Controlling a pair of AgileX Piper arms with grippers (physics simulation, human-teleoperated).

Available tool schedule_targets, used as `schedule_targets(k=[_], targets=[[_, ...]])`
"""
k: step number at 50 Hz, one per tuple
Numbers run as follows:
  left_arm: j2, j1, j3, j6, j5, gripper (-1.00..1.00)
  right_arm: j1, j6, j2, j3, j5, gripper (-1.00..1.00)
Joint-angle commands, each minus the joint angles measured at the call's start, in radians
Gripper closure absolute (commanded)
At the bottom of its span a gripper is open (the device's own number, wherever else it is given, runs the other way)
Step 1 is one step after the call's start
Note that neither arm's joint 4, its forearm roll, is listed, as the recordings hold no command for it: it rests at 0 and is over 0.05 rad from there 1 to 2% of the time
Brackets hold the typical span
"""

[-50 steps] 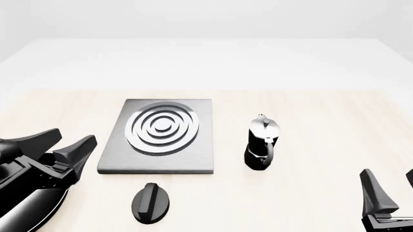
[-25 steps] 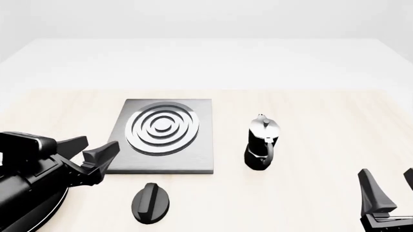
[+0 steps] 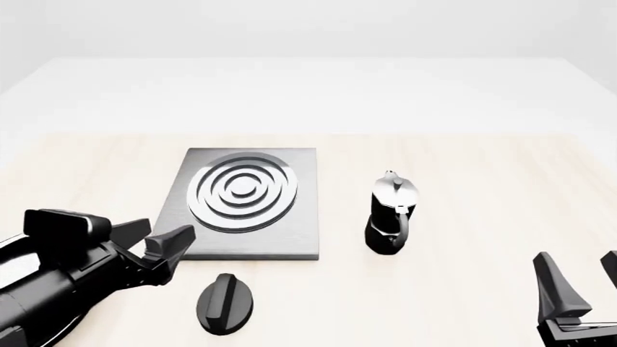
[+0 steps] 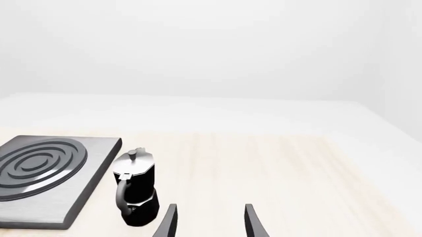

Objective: Turn on the stove.

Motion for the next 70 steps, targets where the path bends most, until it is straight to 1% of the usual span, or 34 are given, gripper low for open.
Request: schedule_targets(k=[1,9,10,11,13,27,36,38,44,47,48,49,50,53,54,61,62,70], targets=[[0.027,-0.006,0.029,-0.028,-0.037,-1.00,0.000,0.003,-0.010,0.000,0.006,-1.00],[0.074,-0.018,0.052,-0.066,-0.080,-1.00,0.000,0.007,-0.016,0.000,0.010,-1.00],[0.093,-0.024,0.062,-0.104,-0.099,-1.00,0.000,0.007,-0.013,0.000,0.008,-1.00],[0.107,-0.031,0.063,-0.117,-0.106,-1.00,0.000,0.008,-0.014,0.000,0.009,-1.00],[0.106,-0.027,0.063,-0.108,-0.105,-1.00,0.001,0.009,-0.015,0.000,0.011,-1.00],[0.191,-0.048,0.089,-0.154,-0.178,-1.00,0.000,0.016,-0.017,0.000,0.010,-1.00],[0.230,-0.046,0.099,-0.163,-0.213,-1.00,-0.001,0.021,-0.020,0.000,0.013,-1.00],[0.242,-0.044,0.100,-0.164,-0.224,-1.00,-0.004,0.030,-0.023,0.000,0.012,-1.00],[0.291,-0.041,0.107,-0.163,-0.262,-1.00,-0.001,0.029,-0.029,0.000,0.016,-1.00],[0.318,-0.048,0.108,-0.171,-0.277,-1.00,-0.002,0.029,-0.033,0.000,0.018,-1.00],[0.338,-0.061,0.107,-0.190,-0.284,-1.00,-0.002,0.029,-0.034,0.000,0.019,-1.00],[0.345,-0.063,0.106,-0.191,-0.288,-1.00,-0.002,0.030,-0.035,0.000,0.019,-1.00],[0.338,-0.057,0.107,-0.180,-0.288,-1.00,-0.003,0.031,-0.036,0.000,0.019,-1.00],[0.365,-0.064,0.108,-0.188,-0.305,-1.00,-0.004,0.030,-0.038,0.000,0.020,-1.00],[0.397,-0.062,0.106,-0.184,-0.323,-1.00,0.000,0.021,-0.040,0.000,0.017,-1.00],[0.434,-0.066,0.103,-0.193,-0.349,-1.00,0.001,0.026,-0.037,0.000,0.017,-1.00],[0.482,-0.071,0.100,-0.212,-0.383,-1.00,0.001,0.027,-0.033,0.000,0.016,-1.00],[0.533,-0.069,0.104,-0.218,-0.430,-1.00,0.000,0.031,-0.030,0.000,0.014,-1.00]])
